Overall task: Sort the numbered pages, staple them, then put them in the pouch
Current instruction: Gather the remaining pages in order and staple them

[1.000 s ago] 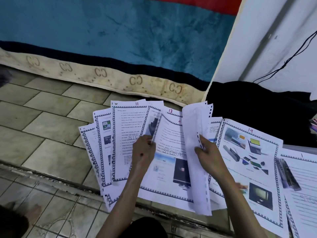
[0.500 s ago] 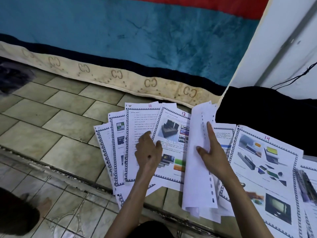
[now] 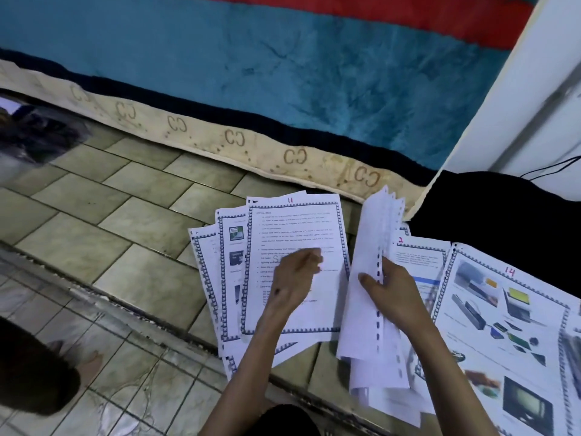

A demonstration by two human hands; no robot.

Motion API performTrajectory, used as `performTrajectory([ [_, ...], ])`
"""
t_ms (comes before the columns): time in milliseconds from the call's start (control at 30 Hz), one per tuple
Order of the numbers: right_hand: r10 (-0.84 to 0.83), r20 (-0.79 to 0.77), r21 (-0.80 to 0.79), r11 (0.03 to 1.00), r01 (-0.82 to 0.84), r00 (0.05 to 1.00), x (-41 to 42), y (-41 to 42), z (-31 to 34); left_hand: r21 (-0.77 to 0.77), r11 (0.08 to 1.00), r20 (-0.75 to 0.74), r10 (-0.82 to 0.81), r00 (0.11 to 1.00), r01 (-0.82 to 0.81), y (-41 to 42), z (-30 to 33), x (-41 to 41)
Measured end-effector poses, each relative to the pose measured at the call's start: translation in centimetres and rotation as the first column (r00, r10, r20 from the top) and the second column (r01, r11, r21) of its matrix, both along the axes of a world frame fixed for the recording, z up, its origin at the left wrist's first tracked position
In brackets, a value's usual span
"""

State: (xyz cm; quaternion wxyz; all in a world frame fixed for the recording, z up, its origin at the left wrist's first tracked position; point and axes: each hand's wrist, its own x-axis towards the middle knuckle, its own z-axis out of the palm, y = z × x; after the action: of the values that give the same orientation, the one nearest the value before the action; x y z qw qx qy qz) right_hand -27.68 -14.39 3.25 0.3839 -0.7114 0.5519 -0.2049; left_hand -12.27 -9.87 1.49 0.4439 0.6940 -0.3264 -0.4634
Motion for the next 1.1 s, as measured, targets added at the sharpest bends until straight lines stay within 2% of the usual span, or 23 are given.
performTrajectory([
  [67, 0.037, -0.011, -0.020, 0.999, -0.037, 0.999, -0.1, 0.2, -0.2, 0.080, 0.979, 0.372, 0.146, 0.917, -0.188, 0.5, -1.0, 2.1],
  [133, 0.065, -0.016, -0.067, 0.996, -0.066, 0.998, -0.1, 0.2, -0.5, 0.201, 0.931, 0.527, 0.159, 0.835, -0.304, 1.0, -1.5, 3.9],
  [167, 0.087, -0.018, -0.101, 0.991, -0.088, 0.996, -0.2, 0.1, -0.7, 0.247, 0.917, 0.525, 0.146, 0.838, -0.314, 1.0, -1.7, 4.6],
  [233, 0.122, -0.046, -0.130, 0.983, -0.127, 0.991, -0.2, -0.2, -1.3, 0.236, 0.915, 0.436, 0.201, 0.877, -0.327, 1.0, -1.9, 5.9],
  [300, 0.126, -0.091, -0.085, 0.987, -0.134, 0.988, 0.0, -0.5, -1.5, 0.144, 0.933, 0.370, 0.258, 0.892, -0.330, 1.0, -1.7, 6.4],
  [400, 0.104, -0.135, -0.043, 0.993, -0.111, 0.985, 0.1, -0.8, -1.7, 0.012, 0.974, 0.397, 0.204, 0.895, -0.228, 1.0, -0.4, 5.3],
  [500, 0.081, -0.125, -0.073, 0.993, -0.091, 0.989, 0.0, -0.9, -1.4, -0.101, 0.973, 0.348, 0.231, 0.909, -0.208, 0.8, 1.1, 3.0],
  [567, 0.058, -0.089, -0.055, 0.996, -0.063, 0.994, 0.2, -0.9, -1.1, -0.117, 0.979, 0.382, 0.197, 0.903, -0.164, 0.6, 1.3, 1.6],
  [667, 0.054, -0.027, 0.005, 0.999, -0.054, 0.998, 1.0, -0.7, -0.4, -0.076, 0.989, 0.277, 0.144, 0.950, -0.128, 0.3, 1.3, 1.0],
  [733, 0.138, -0.042, 0.001, 0.990, -0.138, 0.990, 1.8, -0.2, -0.1, -0.035, 0.985, 0.262, 0.173, 0.949, -0.170, 0.5, 1.1, 1.6],
  [833, 0.263, -0.092, -0.025, 0.964, -0.266, 0.960, 3.6, 0.7, -0.4, -0.007, 0.983, 0.362, 0.176, 0.915, -0.186, 1.3, -0.2, 3.5],
  [900, 0.305, -0.186, -0.146, 0.931, -0.334, 0.934, 5.2, 0.8, -1.3, -0.011, 0.959, 0.463, 0.256, 0.849, -0.283, 2.2, -1.0, 5.1],
  [967, 0.379, -0.294, -0.240, 0.860, -0.451, 0.878, 7.2, 0.9, -2.4, 0.005, 0.893, 0.570, 0.367, 0.735, -0.449, 3.1, -1.5, 6.9],
  [1033, 0.477, -0.367, -0.245, 0.779, -0.577, 0.799, 9.5, 1.1, -3.5, 0.067, 0.825, 0.556, 0.436, 0.708, -0.560, 3.8, -1.8, 8.5],
  [1100, 0.562, -0.384, -0.237, 0.707, -0.666, 0.733, 11.7, 1.3, -4.5, 0.081, 0.787, 0.456, 0.516, 0.725, -0.611, 4.1, -2.5, 10.0],
])
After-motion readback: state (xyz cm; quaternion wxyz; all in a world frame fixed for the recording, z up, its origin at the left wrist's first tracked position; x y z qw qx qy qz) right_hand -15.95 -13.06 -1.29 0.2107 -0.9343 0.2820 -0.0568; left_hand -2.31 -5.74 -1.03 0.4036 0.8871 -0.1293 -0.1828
